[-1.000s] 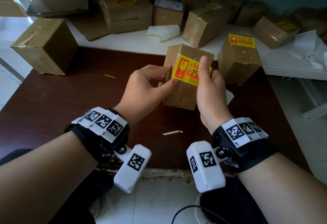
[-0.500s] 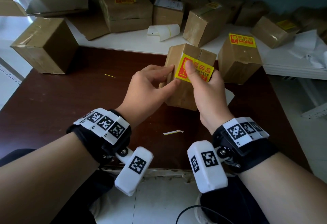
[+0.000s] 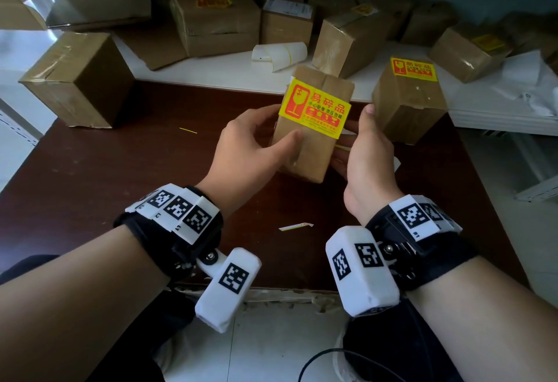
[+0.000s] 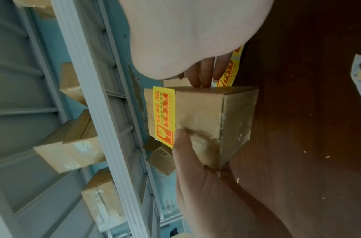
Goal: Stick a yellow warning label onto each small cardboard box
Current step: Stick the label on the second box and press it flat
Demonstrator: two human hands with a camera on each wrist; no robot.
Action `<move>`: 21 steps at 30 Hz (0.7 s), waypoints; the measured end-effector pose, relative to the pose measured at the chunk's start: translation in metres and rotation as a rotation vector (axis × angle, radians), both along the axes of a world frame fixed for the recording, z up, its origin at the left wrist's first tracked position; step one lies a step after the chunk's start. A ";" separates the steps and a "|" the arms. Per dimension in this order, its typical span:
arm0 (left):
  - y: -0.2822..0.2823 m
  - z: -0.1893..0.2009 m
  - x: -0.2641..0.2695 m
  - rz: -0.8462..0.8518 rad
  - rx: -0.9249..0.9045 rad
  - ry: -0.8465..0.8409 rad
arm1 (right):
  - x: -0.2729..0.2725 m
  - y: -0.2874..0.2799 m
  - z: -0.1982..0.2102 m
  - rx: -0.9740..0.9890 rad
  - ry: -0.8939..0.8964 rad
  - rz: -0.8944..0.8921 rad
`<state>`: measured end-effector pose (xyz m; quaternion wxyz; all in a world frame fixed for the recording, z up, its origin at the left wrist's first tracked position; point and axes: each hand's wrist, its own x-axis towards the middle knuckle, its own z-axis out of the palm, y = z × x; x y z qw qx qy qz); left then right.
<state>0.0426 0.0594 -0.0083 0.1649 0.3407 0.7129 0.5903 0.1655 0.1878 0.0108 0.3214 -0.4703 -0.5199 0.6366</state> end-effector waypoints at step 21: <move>-0.001 -0.003 -0.016 0.176 -0.127 0.073 | 0.004 -0.005 -0.005 0.447 -0.044 0.303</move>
